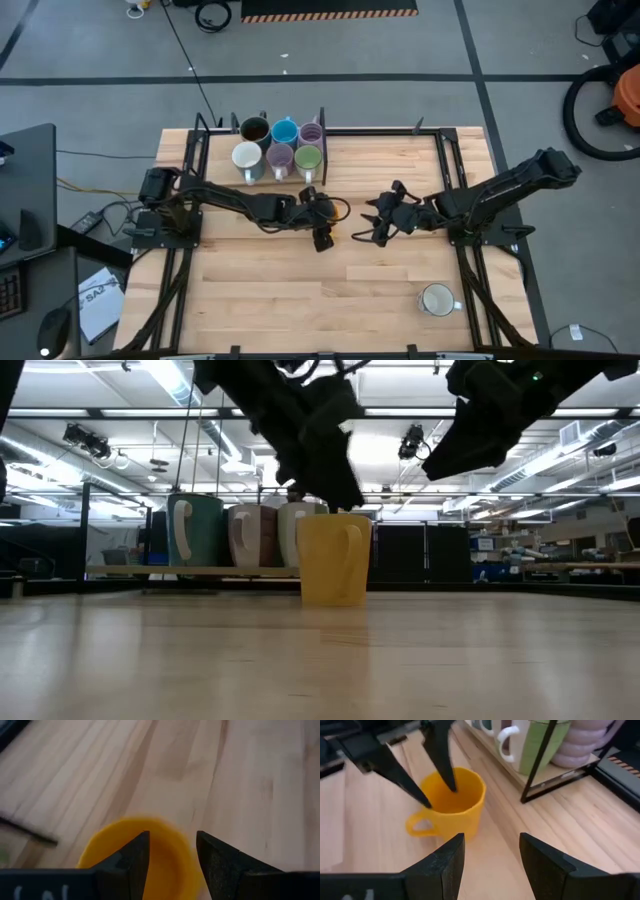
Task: Place coffee mugs
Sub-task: Put the yellow mug on the shelf
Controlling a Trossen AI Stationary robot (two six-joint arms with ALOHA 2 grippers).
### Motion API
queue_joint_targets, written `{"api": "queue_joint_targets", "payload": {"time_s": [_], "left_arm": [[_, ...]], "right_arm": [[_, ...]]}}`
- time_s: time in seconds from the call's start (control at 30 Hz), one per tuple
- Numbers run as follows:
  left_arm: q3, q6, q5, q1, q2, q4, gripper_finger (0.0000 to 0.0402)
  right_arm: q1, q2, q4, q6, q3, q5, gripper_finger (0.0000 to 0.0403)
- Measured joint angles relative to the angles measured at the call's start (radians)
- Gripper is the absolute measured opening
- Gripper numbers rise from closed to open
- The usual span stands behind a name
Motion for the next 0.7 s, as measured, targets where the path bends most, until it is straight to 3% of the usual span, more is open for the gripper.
{"api": "queue_joint_targets", "payload": {"time_s": [0.3, 0.7], "left_arm": [[0.002, 0.010, 0.082, -0.003, 0.042, 0.033, 0.0170], [-0.001, 0.152, 0.116, -0.048, 0.050, -0.132, 0.0170]], "right_arm": [[0.047, 0.005, 0.021, 0.034, -0.008, 0.002, 0.0195], [0.066, 0.005, 0.039, 0.024, -0.008, -0.003, 0.0195]]}}
